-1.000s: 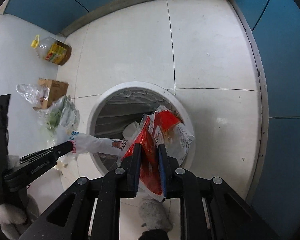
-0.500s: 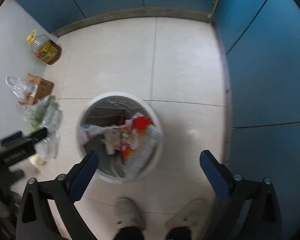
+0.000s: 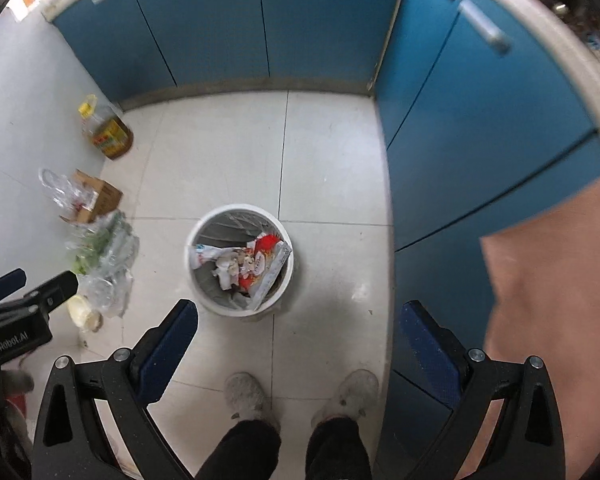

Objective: Collect trash

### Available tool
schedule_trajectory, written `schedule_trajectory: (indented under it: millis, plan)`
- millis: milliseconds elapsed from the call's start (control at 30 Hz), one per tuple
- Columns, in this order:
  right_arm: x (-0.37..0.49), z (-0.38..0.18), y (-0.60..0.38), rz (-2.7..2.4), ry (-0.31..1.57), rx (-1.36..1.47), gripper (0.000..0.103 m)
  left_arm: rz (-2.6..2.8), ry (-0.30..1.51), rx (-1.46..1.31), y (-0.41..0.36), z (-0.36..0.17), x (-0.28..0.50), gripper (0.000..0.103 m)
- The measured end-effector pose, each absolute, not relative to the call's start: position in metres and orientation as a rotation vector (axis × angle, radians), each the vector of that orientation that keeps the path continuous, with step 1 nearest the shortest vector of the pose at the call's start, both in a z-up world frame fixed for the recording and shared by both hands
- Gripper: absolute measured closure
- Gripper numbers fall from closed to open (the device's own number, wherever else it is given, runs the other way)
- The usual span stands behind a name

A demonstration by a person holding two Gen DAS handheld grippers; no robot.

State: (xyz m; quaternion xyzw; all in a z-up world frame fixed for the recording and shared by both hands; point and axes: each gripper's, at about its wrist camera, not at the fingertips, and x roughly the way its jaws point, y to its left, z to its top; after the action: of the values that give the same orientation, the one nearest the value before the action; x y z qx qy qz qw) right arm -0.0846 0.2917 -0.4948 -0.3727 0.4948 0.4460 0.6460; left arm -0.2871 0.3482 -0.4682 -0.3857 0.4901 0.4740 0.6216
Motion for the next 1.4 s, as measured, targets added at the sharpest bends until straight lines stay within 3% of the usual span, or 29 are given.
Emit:
schedule_trajectory:
  millis: [367,667,967,1400]
  plan:
    - [-0.105,-0.283,0.205,1.094,1.013,-0.698,0.001,1.125,0.997,-0.787,0.259,-0.294,-0.297,0.0]
    - [-0.107,-0.166,0.13,1.209,0.919,-0.632,0.001,1.212,0.867,-0.769,0.185,-0.197,-0.302,0.0]
    - [-0.105,-0.101,0.076,1.31,0.921,-0.575,0.0,1.227,0.816,-0.794,0.14,-0.141,-0.306,0.0]
    - [-0.111,-0.07,0.059,1.377,0.961,-0.572,0.0,1.151,0.79,-0.812,0.118,-0.112,-0.319,0.0]
